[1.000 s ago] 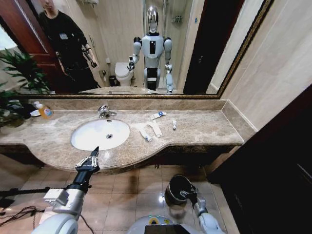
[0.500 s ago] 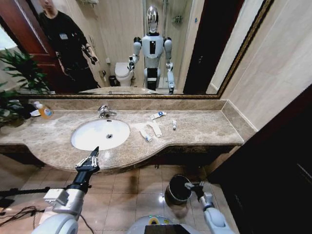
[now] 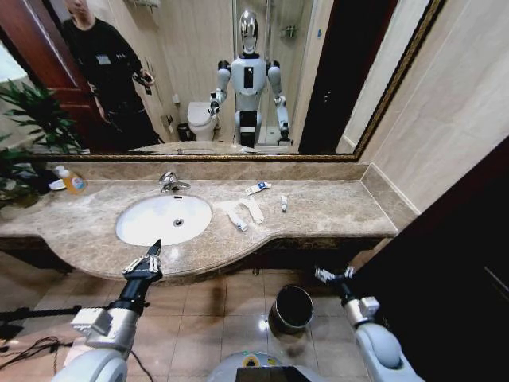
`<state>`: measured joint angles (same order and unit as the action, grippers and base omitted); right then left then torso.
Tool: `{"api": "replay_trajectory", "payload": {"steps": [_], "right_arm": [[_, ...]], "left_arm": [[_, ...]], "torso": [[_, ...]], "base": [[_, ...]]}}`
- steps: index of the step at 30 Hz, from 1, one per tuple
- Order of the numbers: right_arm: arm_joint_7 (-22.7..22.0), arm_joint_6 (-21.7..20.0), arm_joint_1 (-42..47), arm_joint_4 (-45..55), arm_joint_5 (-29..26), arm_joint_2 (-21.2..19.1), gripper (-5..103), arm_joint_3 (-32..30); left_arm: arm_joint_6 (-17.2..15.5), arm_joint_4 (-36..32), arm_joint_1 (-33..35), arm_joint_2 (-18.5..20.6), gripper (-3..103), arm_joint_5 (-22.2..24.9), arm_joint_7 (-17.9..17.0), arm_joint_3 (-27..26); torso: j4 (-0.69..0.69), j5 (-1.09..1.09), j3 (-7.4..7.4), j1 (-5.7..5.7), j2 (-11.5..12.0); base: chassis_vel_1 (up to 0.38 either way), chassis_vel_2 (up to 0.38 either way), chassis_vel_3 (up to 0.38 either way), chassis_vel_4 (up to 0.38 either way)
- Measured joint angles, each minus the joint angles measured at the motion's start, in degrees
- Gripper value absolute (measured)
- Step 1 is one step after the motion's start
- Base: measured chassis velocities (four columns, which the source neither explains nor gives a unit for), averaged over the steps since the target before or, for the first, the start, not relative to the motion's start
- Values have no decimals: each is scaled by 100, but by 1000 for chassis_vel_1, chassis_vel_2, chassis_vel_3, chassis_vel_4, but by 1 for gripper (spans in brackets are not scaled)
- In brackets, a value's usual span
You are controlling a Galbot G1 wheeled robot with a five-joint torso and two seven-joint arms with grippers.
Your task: Pick up the trash from the sink and place it in the trash bin.
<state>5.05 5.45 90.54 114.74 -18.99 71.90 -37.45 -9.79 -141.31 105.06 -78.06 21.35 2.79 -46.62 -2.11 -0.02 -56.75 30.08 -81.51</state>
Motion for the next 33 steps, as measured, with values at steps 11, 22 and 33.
{"api": "replay_trajectory", "payload": {"steps": [11,22,33], "right_arm": [[-371,-1407,-983,870,-65,-225,100,549],[-623,-1870,-2849,-444,-228,-375,100,1446],[-1014,-2303,-3837,-1683,-518,-93,100,2117]], "left_arm": [[0,0,0,0,0,0,0,0],[0,0,0,0,0,1,1,0],[0,0,0,1,0,0,0,0]], "torso": [[0,1,0,1,0],[0,2,-1,1,0],[0,2,-1,2,1]], "base": [[0,0,0,0],[0,0,0,0],[0,0,0,0]]}}
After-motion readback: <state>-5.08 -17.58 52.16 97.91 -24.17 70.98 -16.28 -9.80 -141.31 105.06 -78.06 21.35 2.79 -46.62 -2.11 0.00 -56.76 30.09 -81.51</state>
